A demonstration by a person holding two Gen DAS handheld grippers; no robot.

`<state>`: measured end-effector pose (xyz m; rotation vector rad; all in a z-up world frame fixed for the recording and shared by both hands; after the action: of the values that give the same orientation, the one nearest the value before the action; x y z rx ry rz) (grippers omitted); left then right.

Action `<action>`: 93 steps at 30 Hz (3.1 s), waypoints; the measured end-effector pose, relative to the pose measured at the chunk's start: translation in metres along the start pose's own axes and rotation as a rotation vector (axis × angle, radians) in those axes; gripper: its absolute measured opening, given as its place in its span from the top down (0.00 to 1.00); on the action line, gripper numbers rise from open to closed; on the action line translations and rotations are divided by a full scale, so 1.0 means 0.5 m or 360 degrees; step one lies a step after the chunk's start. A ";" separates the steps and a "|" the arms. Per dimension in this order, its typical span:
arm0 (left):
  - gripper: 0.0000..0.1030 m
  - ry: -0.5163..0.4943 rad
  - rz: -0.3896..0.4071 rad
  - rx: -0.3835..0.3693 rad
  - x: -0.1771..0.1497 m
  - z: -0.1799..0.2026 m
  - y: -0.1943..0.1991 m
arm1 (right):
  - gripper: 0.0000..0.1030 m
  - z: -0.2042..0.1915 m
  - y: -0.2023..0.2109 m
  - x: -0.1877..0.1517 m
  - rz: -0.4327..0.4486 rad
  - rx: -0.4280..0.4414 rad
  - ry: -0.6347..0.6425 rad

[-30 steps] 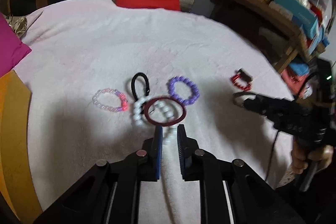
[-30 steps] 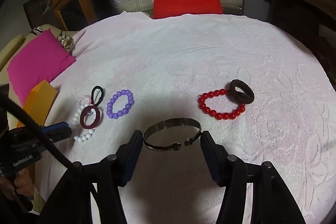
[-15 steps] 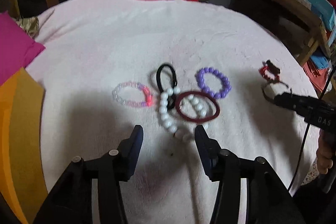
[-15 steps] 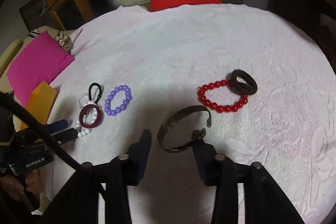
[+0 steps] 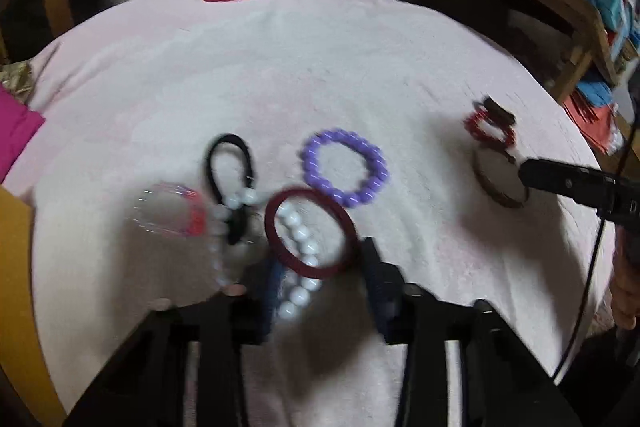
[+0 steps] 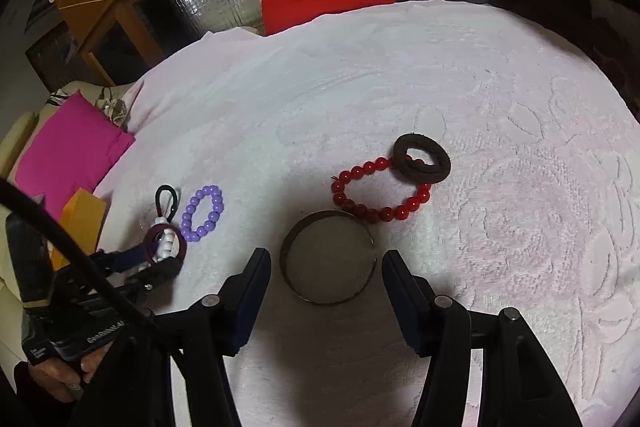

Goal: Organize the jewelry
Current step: 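Grasp the black hair tie from the white bead pile with the left gripper, then carry both items into the orange box and open both grippers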

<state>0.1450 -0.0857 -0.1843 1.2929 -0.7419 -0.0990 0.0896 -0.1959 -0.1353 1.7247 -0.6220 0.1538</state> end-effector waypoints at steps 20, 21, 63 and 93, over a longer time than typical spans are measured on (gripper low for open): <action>0.49 -0.0098 0.0089 -0.0309 -0.057 -0.038 0.097 | 0.38 -0.027 -0.069 -0.001 0.0034 -0.0431 0.0232; 0.49 -0.0094 0.0072 -0.0285 -0.060 -0.041 0.089 | 0.38 -0.031 -0.068 -0.003 0.0035 -0.0436 0.0240; 0.62 0.0265 0.0078 0.0157 0.052 -0.115 0.017 | 0.38 -0.015 -0.038 -0.038 0.0006 -0.0365 0.0173; 0.93 0.0597 0.0436 0.0401 -0.120 -0.207 0.365 | 0.38 -0.280 0.058 -0.068 0.0199 0.0128 0.0467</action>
<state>0.0952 0.0840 -0.0565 1.3829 -0.6116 0.4604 0.0785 -0.0568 -0.0887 1.6982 -0.5105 0.5164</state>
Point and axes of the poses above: each gripper's, at about its wrist camera, not at the fingertips, and y roughly against the way its jaws point, z to its right, x to its top, the point moved 9 cm from there along -y, roughly the way its jaws point, and after that the axes turned 8 degrees about -z, right-handed, at the moved point
